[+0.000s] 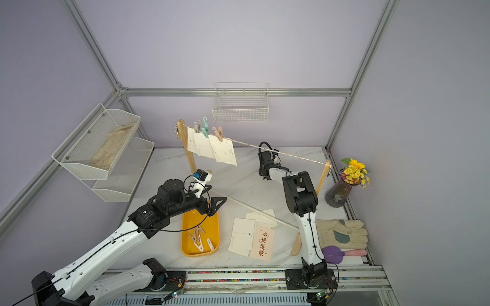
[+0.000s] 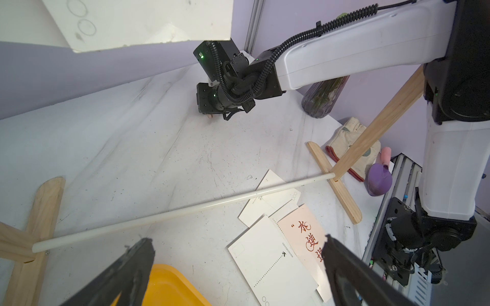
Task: Remove the postcards from the strings
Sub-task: Pick up the clamp at the center of the board.
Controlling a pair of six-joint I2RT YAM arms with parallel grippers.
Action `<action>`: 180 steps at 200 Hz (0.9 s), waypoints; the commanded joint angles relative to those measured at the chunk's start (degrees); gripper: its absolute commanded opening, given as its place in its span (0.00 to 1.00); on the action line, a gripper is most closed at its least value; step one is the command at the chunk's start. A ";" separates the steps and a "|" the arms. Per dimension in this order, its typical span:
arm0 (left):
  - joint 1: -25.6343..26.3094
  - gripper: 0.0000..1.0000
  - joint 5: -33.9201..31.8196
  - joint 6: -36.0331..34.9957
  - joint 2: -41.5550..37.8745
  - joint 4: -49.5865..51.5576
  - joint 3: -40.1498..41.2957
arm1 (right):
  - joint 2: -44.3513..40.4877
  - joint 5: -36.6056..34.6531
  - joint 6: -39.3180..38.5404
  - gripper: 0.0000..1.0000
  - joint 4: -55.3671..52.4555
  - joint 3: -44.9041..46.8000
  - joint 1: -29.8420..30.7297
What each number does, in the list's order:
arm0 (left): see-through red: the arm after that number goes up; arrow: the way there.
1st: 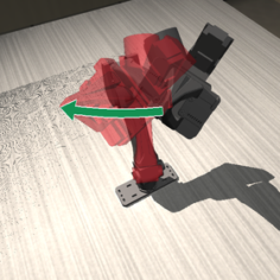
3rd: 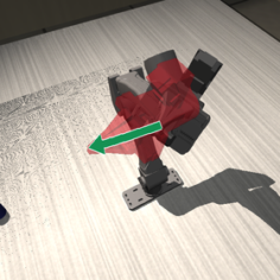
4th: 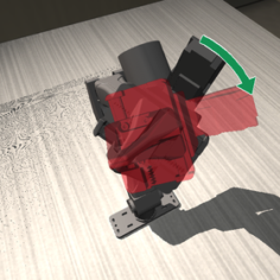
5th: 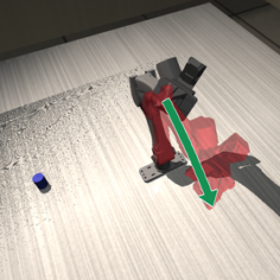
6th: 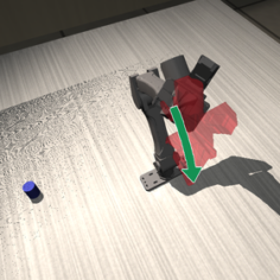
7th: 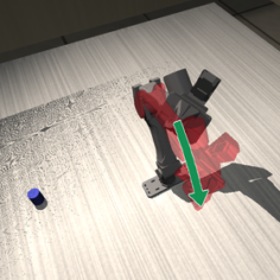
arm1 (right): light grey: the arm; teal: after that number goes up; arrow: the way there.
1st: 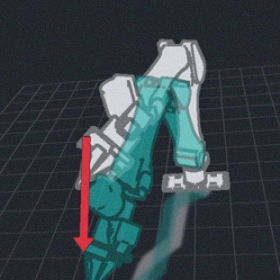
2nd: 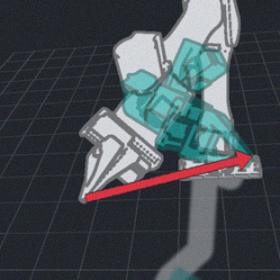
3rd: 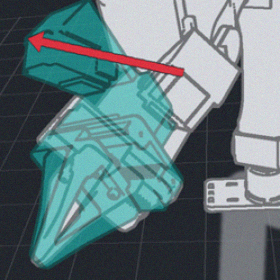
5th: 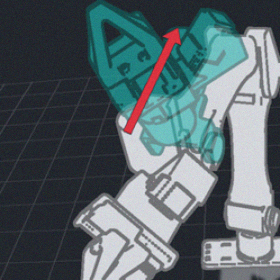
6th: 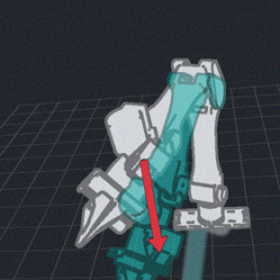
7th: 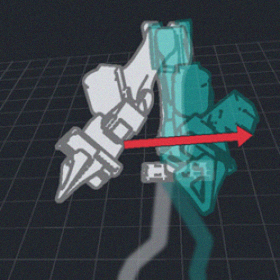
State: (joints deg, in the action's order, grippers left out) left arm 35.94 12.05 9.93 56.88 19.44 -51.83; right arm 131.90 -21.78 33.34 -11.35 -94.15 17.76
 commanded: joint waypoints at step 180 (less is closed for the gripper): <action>-0.97 1.00 -19.45 -1.33 -32.01 -10.01 5.15 | -35.05 20.13 -5.43 0.31 10.40 32.36 19.13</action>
State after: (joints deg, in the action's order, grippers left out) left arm 35.24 2.90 9.82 31.44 15.22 -48.45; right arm 99.22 -6.35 29.50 -5.15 -65.06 32.99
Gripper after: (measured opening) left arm 0.997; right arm 0.316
